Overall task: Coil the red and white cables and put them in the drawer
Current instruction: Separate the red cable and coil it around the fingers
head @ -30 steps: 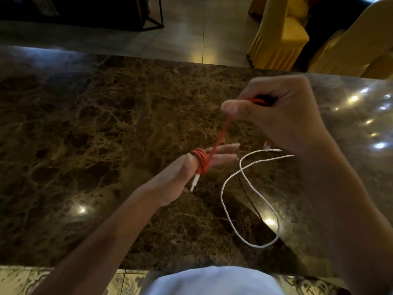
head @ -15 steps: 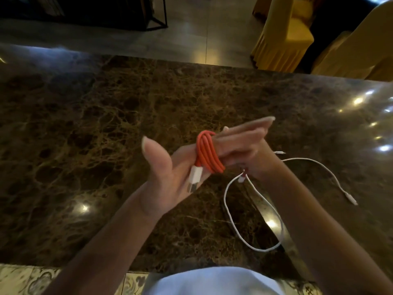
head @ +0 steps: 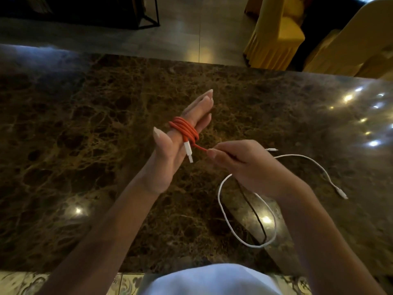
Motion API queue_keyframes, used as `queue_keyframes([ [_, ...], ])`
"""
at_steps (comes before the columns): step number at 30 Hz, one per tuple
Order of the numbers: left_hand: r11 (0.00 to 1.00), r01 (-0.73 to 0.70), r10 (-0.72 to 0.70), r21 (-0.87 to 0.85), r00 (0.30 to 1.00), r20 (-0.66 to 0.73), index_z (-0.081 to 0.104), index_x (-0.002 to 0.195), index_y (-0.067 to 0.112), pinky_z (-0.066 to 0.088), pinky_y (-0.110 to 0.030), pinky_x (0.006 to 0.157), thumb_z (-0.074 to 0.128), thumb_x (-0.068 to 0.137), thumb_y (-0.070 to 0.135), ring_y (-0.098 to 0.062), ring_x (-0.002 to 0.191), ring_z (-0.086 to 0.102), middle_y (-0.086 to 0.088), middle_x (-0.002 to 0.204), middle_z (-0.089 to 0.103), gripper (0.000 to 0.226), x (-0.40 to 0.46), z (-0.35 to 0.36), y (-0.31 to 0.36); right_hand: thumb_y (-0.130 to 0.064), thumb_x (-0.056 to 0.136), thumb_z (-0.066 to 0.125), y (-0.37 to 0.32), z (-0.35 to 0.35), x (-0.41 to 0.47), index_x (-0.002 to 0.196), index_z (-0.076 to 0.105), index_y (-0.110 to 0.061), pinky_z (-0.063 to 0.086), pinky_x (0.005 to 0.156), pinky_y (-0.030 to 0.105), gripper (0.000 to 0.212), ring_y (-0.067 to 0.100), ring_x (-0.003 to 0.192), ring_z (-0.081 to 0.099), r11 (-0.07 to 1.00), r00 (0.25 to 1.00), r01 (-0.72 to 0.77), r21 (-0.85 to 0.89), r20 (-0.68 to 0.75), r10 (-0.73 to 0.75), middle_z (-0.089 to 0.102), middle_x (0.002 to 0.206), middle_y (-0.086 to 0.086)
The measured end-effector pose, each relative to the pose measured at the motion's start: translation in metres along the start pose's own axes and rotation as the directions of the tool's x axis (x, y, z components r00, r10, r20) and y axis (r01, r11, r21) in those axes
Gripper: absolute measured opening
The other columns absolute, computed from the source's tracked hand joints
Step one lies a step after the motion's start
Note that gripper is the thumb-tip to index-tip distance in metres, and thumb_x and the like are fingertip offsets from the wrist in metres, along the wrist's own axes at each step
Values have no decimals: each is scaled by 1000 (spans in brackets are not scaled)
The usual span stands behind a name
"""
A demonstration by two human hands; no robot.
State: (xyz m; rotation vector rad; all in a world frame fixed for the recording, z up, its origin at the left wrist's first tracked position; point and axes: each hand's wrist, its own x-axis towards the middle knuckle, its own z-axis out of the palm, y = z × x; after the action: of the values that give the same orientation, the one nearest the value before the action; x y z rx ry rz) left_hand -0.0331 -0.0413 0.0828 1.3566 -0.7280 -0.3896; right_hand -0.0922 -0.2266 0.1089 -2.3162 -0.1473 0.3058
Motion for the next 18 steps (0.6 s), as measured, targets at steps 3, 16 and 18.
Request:
queue_keyframes([
  [3, 1000, -20, 20, -6, 999, -36, 19, 160, -8, 17, -47, 132, 21, 86, 91, -32, 162, 15, -21, 173, 16, 124, 4, -1, -8, -32, 107, 51, -15, 3, -5, 113, 73, -21, 56, 77, 42, 25, 12, 83, 67, 956, 992, 114, -270, -27, -126, 71, 91, -8],
  [16, 786, -17, -237, -619, 915, -326, 38, 156, -4, 24, -41, 130, 9, 82, 83, -26, 152, 43, -14, 162, 47, 117, -4, -9, -17, -26, 86, 83, -35, 7, -18, 149, 51, -26, 52, 105, 32, 71, 4, 131, 58, 954, 938, 294, 52, 177, -299, 63, 140, -11],
  [18, 778, -7, -248, -628, 915, -317, 38, 156, -2, 24, -41, 130, 10, 83, 84, -26, 152, 43, -13, 162, 47, 117, -5, -8, -19, -29, 90, 80, -34, 11, -12, 143, 59, -24, 56, 99, 34, 57, 4, 121, 63, 947, 947, 320, 27, 30, -321, 67, 130, -8],
])
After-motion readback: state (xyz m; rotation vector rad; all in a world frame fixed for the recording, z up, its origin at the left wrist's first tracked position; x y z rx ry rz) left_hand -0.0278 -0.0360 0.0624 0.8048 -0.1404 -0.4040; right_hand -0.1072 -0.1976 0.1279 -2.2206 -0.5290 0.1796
